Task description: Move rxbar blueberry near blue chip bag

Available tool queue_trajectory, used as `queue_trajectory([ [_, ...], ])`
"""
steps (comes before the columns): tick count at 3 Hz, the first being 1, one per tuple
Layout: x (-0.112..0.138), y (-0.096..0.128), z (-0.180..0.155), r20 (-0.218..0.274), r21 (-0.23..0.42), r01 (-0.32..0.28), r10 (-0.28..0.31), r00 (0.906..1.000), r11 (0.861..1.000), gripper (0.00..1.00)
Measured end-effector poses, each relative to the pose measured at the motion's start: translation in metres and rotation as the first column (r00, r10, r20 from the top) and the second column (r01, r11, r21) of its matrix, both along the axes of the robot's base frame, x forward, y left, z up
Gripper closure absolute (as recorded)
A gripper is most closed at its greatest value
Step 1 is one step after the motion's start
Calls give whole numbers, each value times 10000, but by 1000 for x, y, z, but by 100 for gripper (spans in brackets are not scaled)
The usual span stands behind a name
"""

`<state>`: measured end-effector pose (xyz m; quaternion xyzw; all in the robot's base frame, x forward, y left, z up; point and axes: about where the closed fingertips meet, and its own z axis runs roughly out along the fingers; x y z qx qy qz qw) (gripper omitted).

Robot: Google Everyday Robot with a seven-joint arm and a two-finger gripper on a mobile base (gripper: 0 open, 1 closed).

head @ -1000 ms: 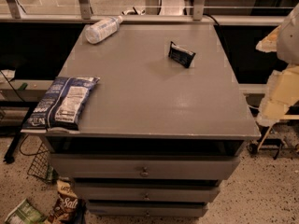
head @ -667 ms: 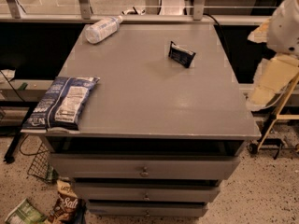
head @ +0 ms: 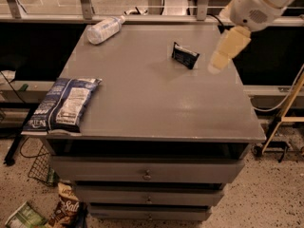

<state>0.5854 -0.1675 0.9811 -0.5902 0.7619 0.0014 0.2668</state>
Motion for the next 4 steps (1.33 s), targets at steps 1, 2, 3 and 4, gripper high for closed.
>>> queue_trajectory([
  [1, 55, 41, -12, -247, 411, 265, -255, 9994, 9988, 0],
  [2, 102, 71, -33, -818, 470, 858, -818, 9933, 9952, 0],
  [3, 140, 91, -61, -1552, 388, 1469, -1393, 9780, 9884, 0],
  [4, 161, 93, -83, -2100, 390, 2027, -1903, 9590, 9785, 0],
])
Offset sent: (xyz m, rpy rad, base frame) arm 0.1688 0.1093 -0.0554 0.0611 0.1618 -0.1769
